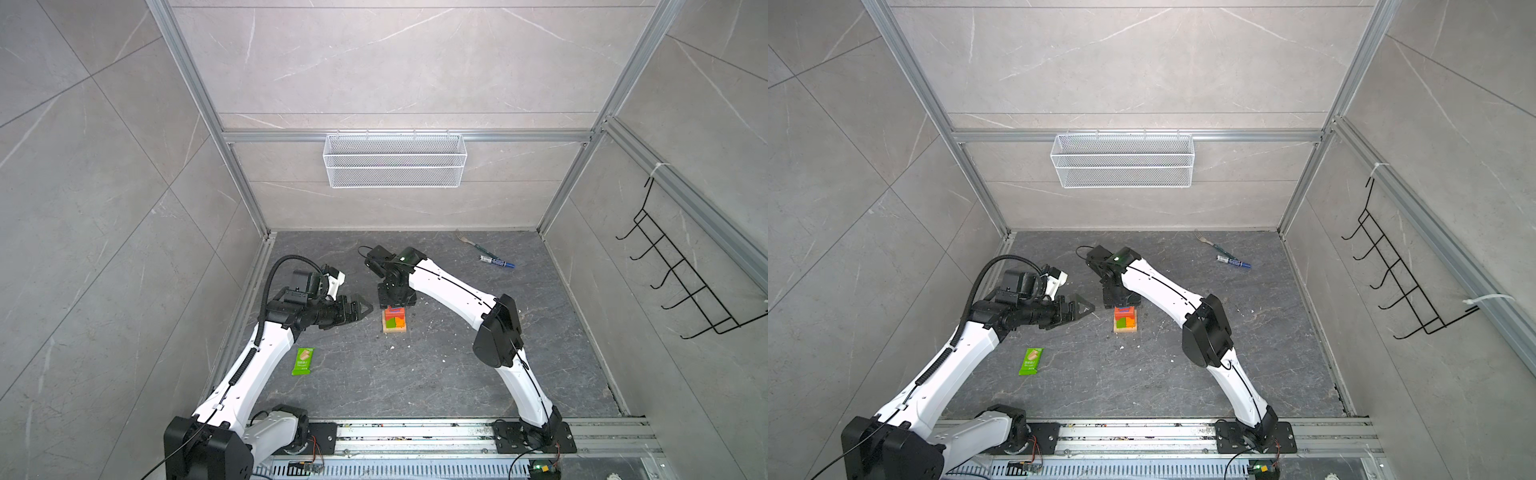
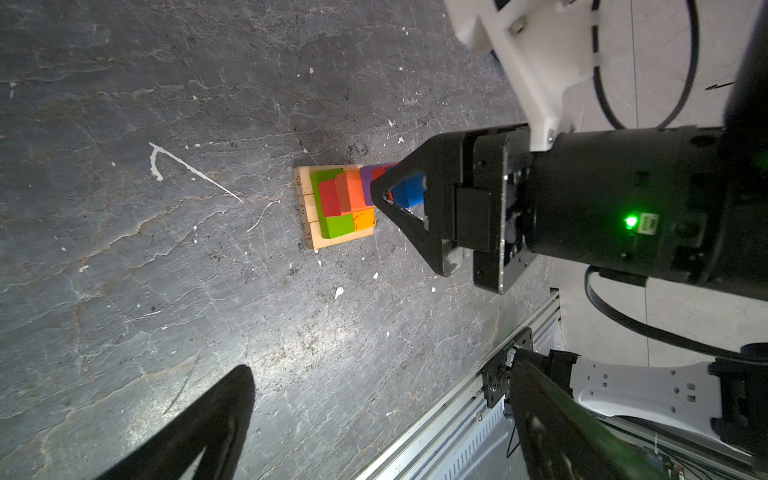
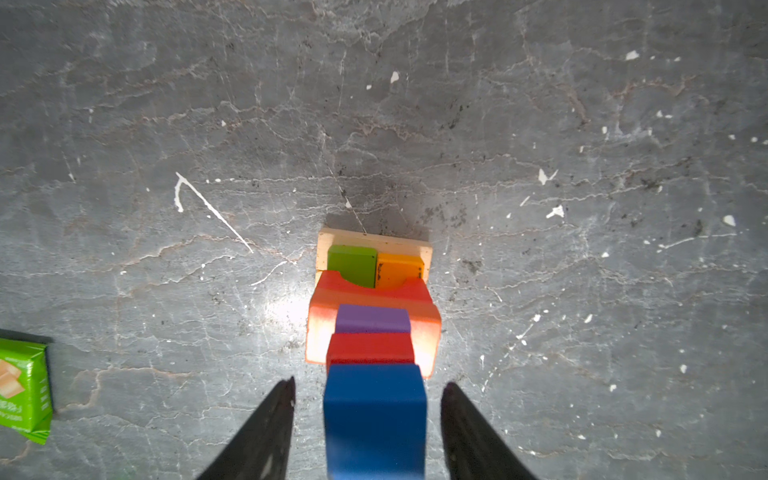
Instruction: Build the wood block tower
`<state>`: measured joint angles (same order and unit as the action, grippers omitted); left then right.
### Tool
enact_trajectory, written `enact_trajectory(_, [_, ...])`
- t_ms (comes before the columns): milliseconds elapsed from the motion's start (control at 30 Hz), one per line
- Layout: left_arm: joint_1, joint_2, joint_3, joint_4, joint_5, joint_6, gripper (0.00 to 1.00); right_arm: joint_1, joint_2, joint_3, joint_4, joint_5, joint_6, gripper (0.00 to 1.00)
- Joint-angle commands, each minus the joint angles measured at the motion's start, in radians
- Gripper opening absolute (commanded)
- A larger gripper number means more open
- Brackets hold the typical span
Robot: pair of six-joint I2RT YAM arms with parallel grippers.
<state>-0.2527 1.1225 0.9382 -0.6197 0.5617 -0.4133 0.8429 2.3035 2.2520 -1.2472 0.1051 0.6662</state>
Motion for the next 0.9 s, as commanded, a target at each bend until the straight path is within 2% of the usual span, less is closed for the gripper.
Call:
enact_trajectory(0, [0.007, -0.027, -0.003, 0.024, 0.032, -0.017, 0.98, -0.004, 0.037, 0.025, -0.029, -0.016, 0.020, 0.39])
enact_trajectory(867, [0.008, -0.049, -0.013, 0.025, 0.033, -0.014, 0.98, -0.005, 0.068, 0.038, -0.026, -0.013, 0.035, 0.28])
